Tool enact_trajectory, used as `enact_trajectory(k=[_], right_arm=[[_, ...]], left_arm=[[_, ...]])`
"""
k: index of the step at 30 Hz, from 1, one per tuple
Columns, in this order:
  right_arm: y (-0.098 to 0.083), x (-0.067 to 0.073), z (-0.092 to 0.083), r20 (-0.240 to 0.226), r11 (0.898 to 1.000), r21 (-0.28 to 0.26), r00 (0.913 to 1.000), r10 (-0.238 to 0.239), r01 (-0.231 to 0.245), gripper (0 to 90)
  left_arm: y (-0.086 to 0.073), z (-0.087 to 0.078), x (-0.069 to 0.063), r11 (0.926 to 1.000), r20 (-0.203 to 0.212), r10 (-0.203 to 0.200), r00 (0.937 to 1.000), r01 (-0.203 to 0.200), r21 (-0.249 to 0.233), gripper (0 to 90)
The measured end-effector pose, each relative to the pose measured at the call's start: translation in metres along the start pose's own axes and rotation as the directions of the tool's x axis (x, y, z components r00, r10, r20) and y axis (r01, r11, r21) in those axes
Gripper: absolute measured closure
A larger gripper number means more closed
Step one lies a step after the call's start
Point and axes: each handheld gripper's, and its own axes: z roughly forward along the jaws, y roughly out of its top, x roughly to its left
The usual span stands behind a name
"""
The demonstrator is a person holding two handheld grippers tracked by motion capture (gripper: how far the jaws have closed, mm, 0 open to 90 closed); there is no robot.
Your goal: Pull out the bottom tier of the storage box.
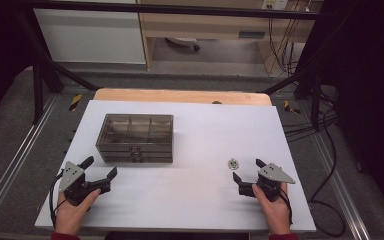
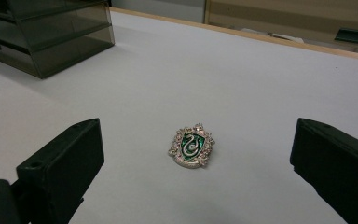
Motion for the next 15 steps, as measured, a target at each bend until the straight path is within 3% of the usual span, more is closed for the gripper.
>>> enact_trajectory(k=[4, 9, 15], right_arm=[[0.0, 0.0, 0.001, 0.006, 1.0, 0.002, 1.0, 0.006, -0.006, 3.0], [0.0, 0.0, 0.0, 0.011, 1.0, 0.006, 0.9999, 0.0, -0.001, 3.0], [0.0, 0.001, 0.0, 0.01, 1.0, 0.009, 0.9999, -0.011, 0.011, 3.0]], left_arm=[[0.001, 0.0, -0.004, 0.9996, -0.009, 0.028, 0.9996, -0.028, 0.009, 7.4], [0.003, 0.0, -0.013, 0.9975, 0.032, 0.063, 0.9975, -0.064, 0.029, 9.2], [0.005, 0.0, -0.031, 0.9824, 0.024, 0.18, 0.9834, -0.181, 0.046, 9.7]])
